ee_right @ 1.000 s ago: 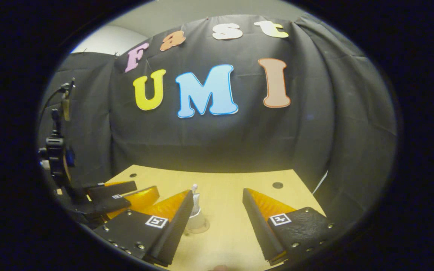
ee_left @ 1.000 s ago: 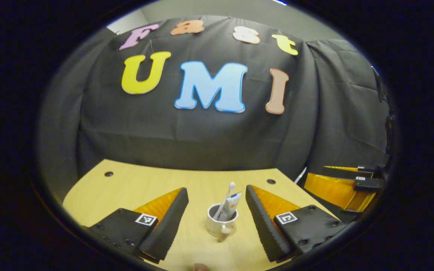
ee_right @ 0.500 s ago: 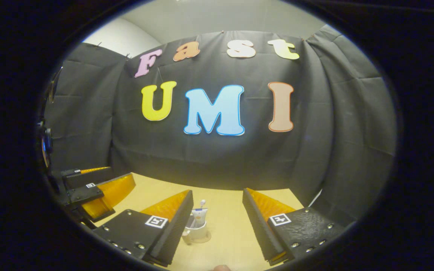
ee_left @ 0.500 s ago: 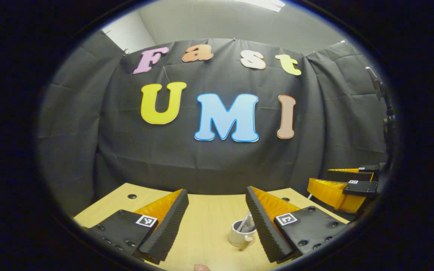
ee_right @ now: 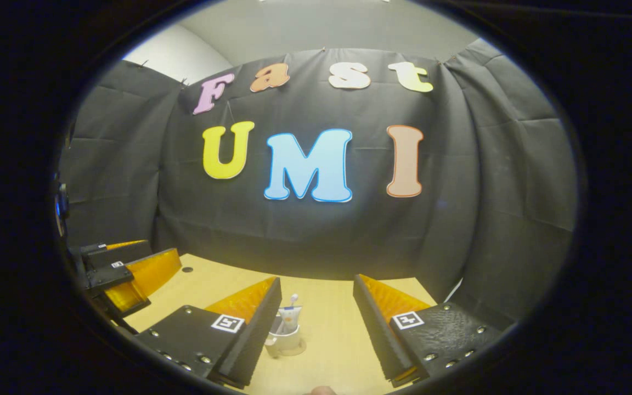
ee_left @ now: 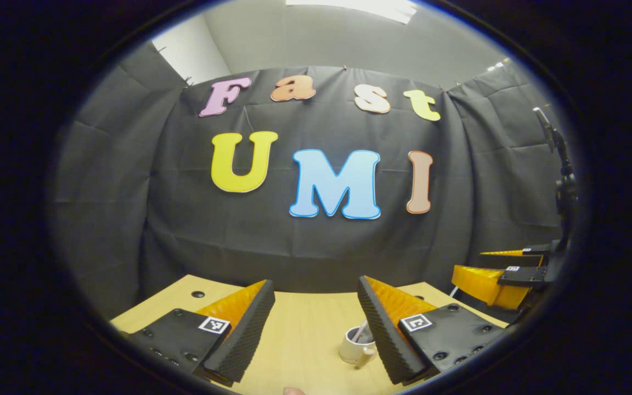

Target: Put the toothbrush and toothpaste on the desktop into the cup, then pick up the cup and place it on the coaster on the desktop.

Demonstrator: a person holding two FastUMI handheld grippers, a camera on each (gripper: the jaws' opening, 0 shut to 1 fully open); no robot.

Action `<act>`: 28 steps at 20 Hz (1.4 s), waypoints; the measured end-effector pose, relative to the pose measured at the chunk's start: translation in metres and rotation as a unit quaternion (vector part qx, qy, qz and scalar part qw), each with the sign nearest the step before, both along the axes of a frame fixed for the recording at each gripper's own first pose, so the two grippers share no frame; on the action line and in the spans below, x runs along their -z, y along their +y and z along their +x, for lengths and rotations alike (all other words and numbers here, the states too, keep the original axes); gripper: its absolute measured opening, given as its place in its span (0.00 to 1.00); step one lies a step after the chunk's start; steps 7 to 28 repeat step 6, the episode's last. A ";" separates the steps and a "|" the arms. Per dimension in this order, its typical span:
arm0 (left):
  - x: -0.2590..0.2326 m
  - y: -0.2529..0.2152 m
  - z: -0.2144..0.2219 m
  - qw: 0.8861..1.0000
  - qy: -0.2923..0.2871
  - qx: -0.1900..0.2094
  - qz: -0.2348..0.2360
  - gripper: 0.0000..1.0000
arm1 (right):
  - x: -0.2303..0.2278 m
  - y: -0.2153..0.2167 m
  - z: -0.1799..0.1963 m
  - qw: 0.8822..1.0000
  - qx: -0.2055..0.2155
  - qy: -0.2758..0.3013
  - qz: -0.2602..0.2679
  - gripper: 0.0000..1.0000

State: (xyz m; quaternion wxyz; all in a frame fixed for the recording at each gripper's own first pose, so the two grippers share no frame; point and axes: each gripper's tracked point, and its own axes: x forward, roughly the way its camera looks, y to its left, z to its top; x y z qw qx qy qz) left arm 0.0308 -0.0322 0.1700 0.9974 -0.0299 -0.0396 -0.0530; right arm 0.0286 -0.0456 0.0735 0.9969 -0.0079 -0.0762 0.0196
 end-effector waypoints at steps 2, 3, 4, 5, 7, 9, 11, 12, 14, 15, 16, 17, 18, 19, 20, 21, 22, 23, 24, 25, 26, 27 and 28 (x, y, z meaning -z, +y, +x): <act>0.002 0.004 0.000 1.000 0.004 -0.002 -0.004 0.97 | -0.001 0.002 -0.001 1.000 -0.001 0.000 0.000 0.83; 0.003 0.006 -0.001 1.000 0.006 -0.004 -0.005 0.96 | -0.001 0.002 -0.001 1.000 0.000 -0.001 0.000 0.83; 0.005 0.007 0.000 1.000 0.008 -0.004 -0.006 0.97 | -0.001 0.003 0.000 1.000 0.000 -0.001 -0.001 0.83; 0.005 0.009 -0.002 1.000 0.009 -0.005 -0.007 0.97 | -0.003 0.004 0.001 1.000 0.000 -0.002 -0.003 0.83; 0.006 0.011 -0.002 1.000 0.010 -0.005 -0.009 0.98 | -0.005 0.005 0.002 1.000 0.000 -0.002 -0.004 0.83; 0.006 0.011 -0.002 1.000 0.010 -0.005 -0.009 0.98 | -0.005 0.005 0.002 1.000 0.000 -0.002 -0.004 0.83; 0.006 0.011 -0.002 1.000 0.010 -0.005 -0.009 0.98 | -0.005 0.005 0.002 1.000 0.000 -0.002 -0.004 0.83; 0.006 0.011 -0.002 1.000 0.010 -0.005 -0.009 0.98 | -0.005 0.005 0.002 1.000 0.000 -0.002 -0.004 0.83; 0.006 0.011 -0.002 1.000 0.010 -0.005 -0.009 0.98 | -0.005 0.005 0.002 1.000 0.000 -0.002 -0.004 0.83; 0.006 0.011 -0.002 1.000 0.010 -0.005 -0.009 0.98 | -0.005 0.005 0.002 1.000 0.000 -0.002 -0.004 0.83; 0.006 0.011 -0.002 1.000 0.010 -0.005 -0.009 0.98 | -0.005 0.005 0.002 1.000 0.000 -0.002 -0.004 0.83; 0.006 0.011 -0.002 1.000 0.010 -0.005 -0.009 0.98 | -0.005 0.005 0.002 1.000 0.000 -0.002 -0.004 0.83; 0.006 0.011 -0.002 1.000 0.010 -0.005 -0.009 0.98 | -0.005 0.005 0.002 1.000 0.000 -0.002 -0.004 0.83; 0.006 0.011 -0.002 1.000 0.010 -0.005 -0.009 0.98 | -0.005 0.005 0.002 1.000 0.000 -0.002 -0.004 0.83; 0.006 0.011 -0.002 1.000 0.010 -0.005 -0.009 0.98 | -0.005 0.005 0.002 1.000 0.000 -0.002 -0.004 0.83; 0.006 0.011 -0.002 1.000 0.010 -0.005 -0.009 0.98 | -0.005 0.005 0.002 1.000 0.000 -0.002 -0.004 0.83; 0.006 0.011 -0.002 1.000 0.010 -0.005 -0.009 0.98 | -0.005 0.005 0.002 1.000 0.000 -0.002 -0.004 0.83; 0.006 0.011 -0.002 1.000 0.010 -0.005 -0.009 0.98 | -0.005 0.005 0.002 1.000 0.000 -0.002 -0.004 0.83; 0.006 0.011 -0.002 1.000 0.010 -0.005 -0.009 0.98 | -0.005 0.005 0.002 1.000 0.000 -0.002 -0.004 0.83; 0.006 0.011 -0.002 1.000 0.010 -0.005 -0.009 0.98 | -0.005 0.005 0.002 1.000 0.000 -0.002 -0.004 0.83; 0.006 0.011 -0.002 1.000 0.010 -0.005 -0.009 0.98 | -0.005 0.005 0.002 1.000 0.000 -0.002 -0.004 0.83; 0.006 0.011 -0.002 1.000 0.010 -0.005 -0.009 0.98 | -0.005 0.005 0.002 1.000 0.000 -0.002 -0.004 0.83; 0.006 0.011 -0.002 1.000 0.010 -0.005 -0.009 0.98 | -0.005 0.005 0.002 1.000 0.000 -0.002 -0.004 0.83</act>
